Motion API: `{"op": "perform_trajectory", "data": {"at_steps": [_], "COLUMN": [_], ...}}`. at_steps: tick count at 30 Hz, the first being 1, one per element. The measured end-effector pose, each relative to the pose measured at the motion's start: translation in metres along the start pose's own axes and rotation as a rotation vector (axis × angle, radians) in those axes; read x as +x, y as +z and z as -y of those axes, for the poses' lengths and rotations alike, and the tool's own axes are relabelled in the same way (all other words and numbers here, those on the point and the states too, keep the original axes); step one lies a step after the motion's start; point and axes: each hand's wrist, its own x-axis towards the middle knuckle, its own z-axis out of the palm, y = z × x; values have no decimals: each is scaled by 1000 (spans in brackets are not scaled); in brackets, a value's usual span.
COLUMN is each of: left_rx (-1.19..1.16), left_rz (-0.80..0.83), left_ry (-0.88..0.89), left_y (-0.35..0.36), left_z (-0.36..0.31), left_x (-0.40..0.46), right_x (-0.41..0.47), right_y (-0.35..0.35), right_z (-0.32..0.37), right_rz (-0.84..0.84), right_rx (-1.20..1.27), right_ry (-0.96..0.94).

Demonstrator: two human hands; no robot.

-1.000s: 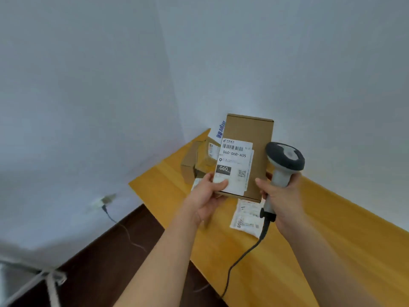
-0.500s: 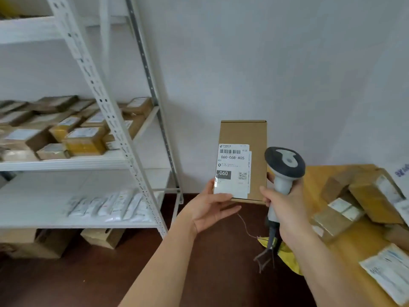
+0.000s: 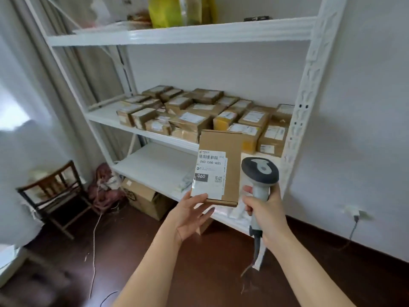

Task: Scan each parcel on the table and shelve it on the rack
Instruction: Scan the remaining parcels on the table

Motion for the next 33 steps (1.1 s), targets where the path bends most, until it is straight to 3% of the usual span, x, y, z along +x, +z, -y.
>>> {"op": "perform_trajectory", "data": {"at_steps": [8,17,27,33], "left_rx": [-266,-366,-495,-467], "left_rz": [-362,-638,-781,-755], "left_ry": [142,313,413,407], "left_y": [-127,-227,-341,-409], "left_z": [-91,-242,-385,-466], "left_x": [27,120,205,275], "right_x": [52,181,285,342], "right_y": [172,351,532,625], "right_z": [-12,-18,-29,-51], "right_rz": [223,418,524,479], "right_rx": [-88,-28,-53,-141], "right_ry": [-2,28,13,-31]}}
